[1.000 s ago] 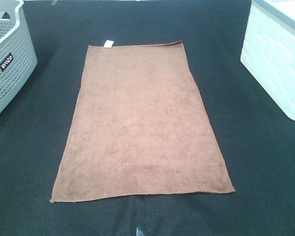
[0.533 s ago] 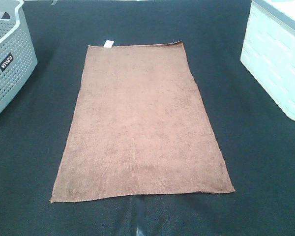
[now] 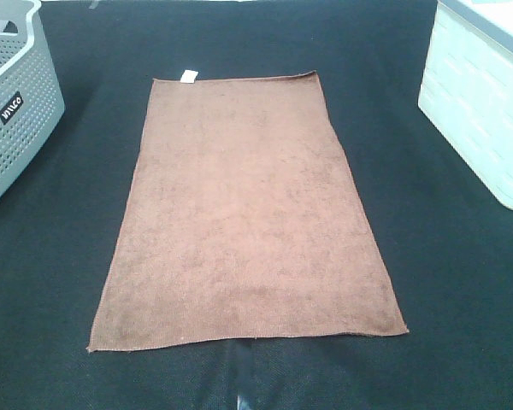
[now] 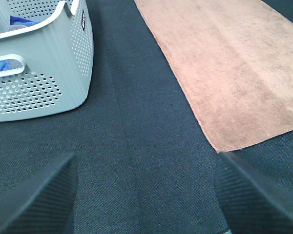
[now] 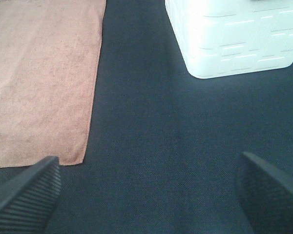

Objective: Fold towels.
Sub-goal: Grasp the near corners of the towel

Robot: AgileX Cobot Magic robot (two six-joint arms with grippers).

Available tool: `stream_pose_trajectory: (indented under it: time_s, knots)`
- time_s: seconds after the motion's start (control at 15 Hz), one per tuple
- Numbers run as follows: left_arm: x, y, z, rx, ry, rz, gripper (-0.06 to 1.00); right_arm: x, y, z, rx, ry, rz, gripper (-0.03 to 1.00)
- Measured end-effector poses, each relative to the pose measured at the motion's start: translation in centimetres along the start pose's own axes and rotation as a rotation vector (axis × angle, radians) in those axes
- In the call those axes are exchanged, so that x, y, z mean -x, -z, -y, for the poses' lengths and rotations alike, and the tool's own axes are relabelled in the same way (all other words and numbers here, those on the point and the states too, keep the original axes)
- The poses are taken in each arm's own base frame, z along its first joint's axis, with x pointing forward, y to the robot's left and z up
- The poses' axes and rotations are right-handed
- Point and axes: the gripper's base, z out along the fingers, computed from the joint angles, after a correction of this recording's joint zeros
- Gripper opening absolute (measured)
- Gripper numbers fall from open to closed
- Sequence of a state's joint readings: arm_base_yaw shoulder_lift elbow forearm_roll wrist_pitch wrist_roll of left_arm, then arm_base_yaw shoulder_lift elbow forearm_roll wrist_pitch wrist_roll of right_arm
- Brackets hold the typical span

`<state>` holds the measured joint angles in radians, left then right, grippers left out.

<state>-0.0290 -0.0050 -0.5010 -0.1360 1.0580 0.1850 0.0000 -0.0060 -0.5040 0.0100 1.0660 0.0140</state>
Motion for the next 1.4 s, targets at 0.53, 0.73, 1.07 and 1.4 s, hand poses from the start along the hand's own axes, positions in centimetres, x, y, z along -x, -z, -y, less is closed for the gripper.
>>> stream_pose_trajectory:
  time_s: [0.53,0.73,1.07,1.4]
  knots:
    - [0.0,0.0,0.0,0.0,0.0,0.0,0.74,0.0,0.0,0.0,0.0,0.0,0.0,0.9]
    - [0.0,0.0,0.0,0.0,0.0,0.0,0.74,0.0,0.0,0.0,0.0,0.0,0.0,0.9]
    - [0.0,0.0,0.0,0.0,0.0,0.0,0.74,0.0,0.0,0.0,0.0,0.0,0.0,0.9]
    - [0.0,0.0,0.0,0.0,0.0,0.0,0.74,0.0,0.0,0.0,0.0,0.0,0.0,0.9]
